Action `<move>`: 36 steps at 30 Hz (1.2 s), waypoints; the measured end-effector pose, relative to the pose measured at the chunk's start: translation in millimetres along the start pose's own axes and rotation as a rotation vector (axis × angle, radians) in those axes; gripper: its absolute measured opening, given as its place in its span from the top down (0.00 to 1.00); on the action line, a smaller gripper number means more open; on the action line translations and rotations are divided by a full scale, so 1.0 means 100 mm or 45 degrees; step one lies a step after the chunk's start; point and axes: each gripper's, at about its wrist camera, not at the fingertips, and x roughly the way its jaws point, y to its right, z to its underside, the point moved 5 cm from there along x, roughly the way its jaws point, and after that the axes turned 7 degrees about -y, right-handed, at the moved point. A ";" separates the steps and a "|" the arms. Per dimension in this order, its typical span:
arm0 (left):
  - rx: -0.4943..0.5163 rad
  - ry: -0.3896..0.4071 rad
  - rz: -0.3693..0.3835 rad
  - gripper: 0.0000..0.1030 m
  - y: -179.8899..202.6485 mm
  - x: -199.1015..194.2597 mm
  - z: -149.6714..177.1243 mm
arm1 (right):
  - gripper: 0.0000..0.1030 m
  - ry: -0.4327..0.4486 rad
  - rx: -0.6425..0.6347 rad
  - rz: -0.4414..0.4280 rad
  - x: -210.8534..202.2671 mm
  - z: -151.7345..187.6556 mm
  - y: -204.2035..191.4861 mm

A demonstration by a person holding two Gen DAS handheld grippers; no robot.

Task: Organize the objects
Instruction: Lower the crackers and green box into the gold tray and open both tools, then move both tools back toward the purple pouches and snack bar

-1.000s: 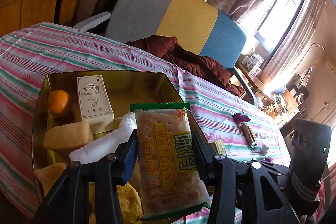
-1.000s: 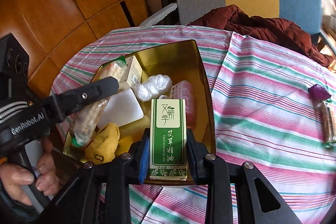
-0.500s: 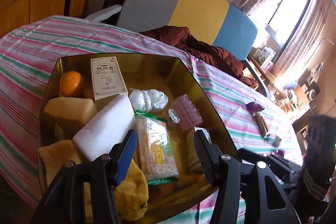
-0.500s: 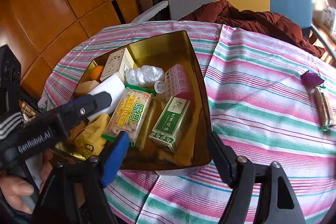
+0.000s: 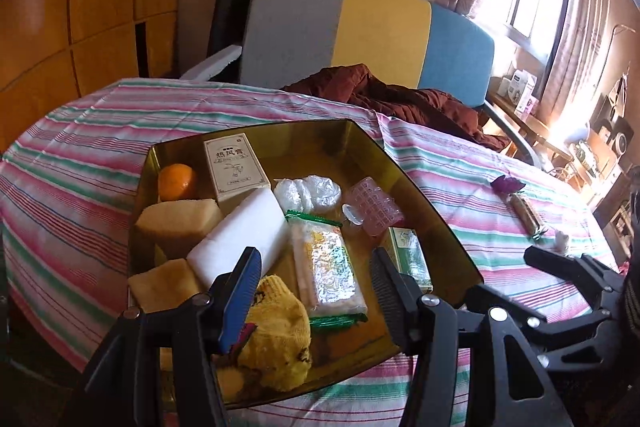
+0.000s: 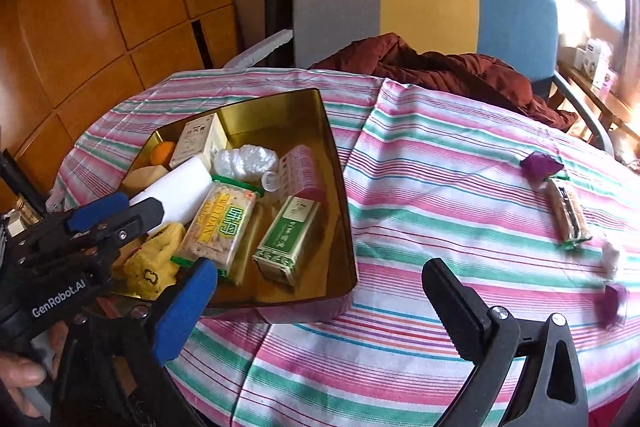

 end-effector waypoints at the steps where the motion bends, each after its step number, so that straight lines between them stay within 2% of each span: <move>1: 0.009 0.003 -0.010 0.45 0.01 -0.01 0.02 | 0.00 0.000 0.006 0.005 -0.01 0.01 0.02; 5: 0.056 0.010 -0.048 0.45 0.07 -0.04 0.08 | 0.00 -0.001 0.027 0.026 -0.02 0.07 0.08; 15: 0.148 0.030 -0.067 0.45 0.22 -0.10 0.12 | 0.00 0.005 0.037 0.073 -0.07 0.12 0.21; 20: 0.185 0.031 -0.074 0.45 0.28 -0.11 0.14 | 0.00 0.014 0.023 0.162 -0.14 0.06 0.46; 26: 0.226 0.029 -0.078 0.45 0.35 -0.12 0.15 | 0.00 0.053 0.063 0.398 -0.38 -0.11 1.25; 32: 0.297 0.037 -0.047 0.45 0.57 -0.13 0.12 | 0.00 0.029 0.314 0.577 -0.44 0.01 2.31; 34: 0.340 0.038 -0.034 0.45 0.70 -0.12 0.11 | 0.00 0.002 0.455 0.537 -0.41 0.16 2.57; 36: 0.384 0.035 -0.016 0.45 0.84 -0.11 0.12 | 0.00 -0.019 0.620 0.407 -0.39 0.24 2.74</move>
